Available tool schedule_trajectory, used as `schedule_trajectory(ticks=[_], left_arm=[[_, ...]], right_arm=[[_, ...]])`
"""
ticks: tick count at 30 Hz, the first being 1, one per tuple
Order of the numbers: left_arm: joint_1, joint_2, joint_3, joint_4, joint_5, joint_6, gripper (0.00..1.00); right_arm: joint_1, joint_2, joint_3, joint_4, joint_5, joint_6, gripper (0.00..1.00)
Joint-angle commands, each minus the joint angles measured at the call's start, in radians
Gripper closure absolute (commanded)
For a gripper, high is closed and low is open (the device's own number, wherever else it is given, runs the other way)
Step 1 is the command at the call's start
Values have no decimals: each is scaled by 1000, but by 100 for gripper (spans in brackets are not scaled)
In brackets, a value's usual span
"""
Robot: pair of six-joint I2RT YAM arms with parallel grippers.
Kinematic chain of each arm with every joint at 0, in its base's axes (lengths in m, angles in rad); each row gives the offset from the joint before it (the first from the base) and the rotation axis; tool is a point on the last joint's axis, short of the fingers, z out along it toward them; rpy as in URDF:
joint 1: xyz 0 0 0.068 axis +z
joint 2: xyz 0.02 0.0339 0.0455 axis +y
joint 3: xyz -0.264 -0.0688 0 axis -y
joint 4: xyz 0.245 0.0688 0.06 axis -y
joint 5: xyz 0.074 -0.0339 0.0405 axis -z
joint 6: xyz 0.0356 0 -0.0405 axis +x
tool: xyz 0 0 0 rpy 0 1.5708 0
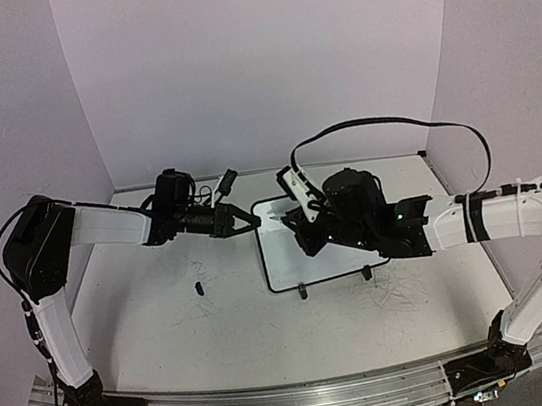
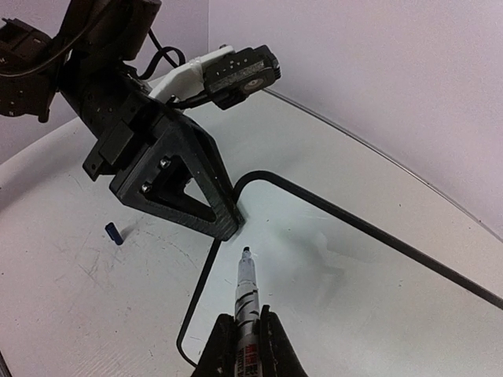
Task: Write a sentence on the whiteboard
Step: Hold the whiteboard at the center of the board.
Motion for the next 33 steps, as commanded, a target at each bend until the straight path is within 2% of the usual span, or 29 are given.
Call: schedule_trajectory(ticks=[1, 7, 15, 26, 33], left_arm=[[9, -20, 30, 50, 10, -2, 74], [9, -10, 31, 58, 11, -9, 83], [7, 7, 46, 70, 39, -22, 82], [6, 5, 36, 79, 41, -5, 96], [3, -7, 14, 79, 34, 39, 99]], right_arm=[[4, 5, 19, 52, 16, -27, 100], [5, 27, 33, 55, 24, -32, 100], [5, 55, 47, 75, 22, -32, 100], [5, 71, 60, 93, 39, -37, 100], [5, 73, 58, 104, 58, -34, 100]])
